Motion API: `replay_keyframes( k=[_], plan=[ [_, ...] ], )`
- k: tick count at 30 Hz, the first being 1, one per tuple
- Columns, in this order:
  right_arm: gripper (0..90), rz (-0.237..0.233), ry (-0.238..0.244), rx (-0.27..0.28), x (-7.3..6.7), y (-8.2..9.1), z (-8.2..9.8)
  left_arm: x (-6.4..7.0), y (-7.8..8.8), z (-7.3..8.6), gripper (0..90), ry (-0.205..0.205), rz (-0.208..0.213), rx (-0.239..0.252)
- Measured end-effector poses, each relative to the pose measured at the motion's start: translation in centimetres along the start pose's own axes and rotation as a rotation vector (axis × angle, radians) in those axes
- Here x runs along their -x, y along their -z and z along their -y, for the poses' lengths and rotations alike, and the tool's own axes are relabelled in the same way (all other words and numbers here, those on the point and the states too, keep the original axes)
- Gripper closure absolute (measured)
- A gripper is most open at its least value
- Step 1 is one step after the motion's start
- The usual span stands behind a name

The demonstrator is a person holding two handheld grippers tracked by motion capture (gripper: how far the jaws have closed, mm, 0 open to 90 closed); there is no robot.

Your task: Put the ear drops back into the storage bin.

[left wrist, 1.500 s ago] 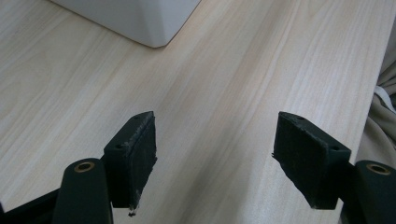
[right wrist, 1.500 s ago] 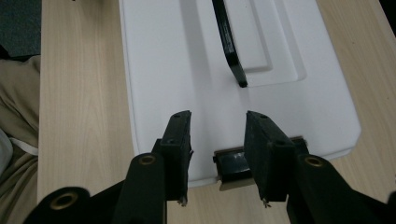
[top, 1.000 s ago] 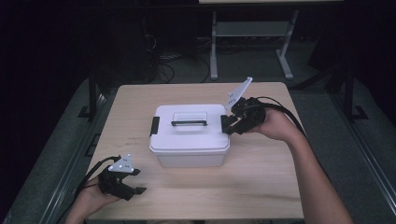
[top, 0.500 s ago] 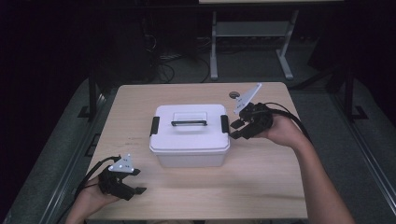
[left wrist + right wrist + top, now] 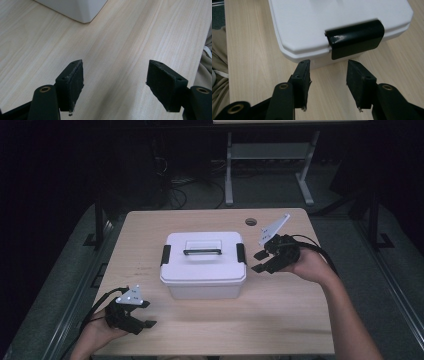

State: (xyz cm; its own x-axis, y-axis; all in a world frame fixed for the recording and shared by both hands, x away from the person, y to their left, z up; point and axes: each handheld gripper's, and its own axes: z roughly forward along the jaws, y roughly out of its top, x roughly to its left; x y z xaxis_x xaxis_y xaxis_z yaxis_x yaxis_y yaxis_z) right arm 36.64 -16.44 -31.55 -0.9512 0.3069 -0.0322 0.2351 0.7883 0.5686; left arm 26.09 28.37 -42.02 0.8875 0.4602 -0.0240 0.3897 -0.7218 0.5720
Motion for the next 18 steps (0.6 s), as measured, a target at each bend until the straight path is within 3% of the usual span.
replay_keyframes(
  k=[18],
  plan=[
    [47.1, 0.01, -0.037, 0.005, -0.2, 0.0, 2.2, -0.1, 0.0, 0.2, 29.3, 0.005, 0.002, 0.006]
  ],
)
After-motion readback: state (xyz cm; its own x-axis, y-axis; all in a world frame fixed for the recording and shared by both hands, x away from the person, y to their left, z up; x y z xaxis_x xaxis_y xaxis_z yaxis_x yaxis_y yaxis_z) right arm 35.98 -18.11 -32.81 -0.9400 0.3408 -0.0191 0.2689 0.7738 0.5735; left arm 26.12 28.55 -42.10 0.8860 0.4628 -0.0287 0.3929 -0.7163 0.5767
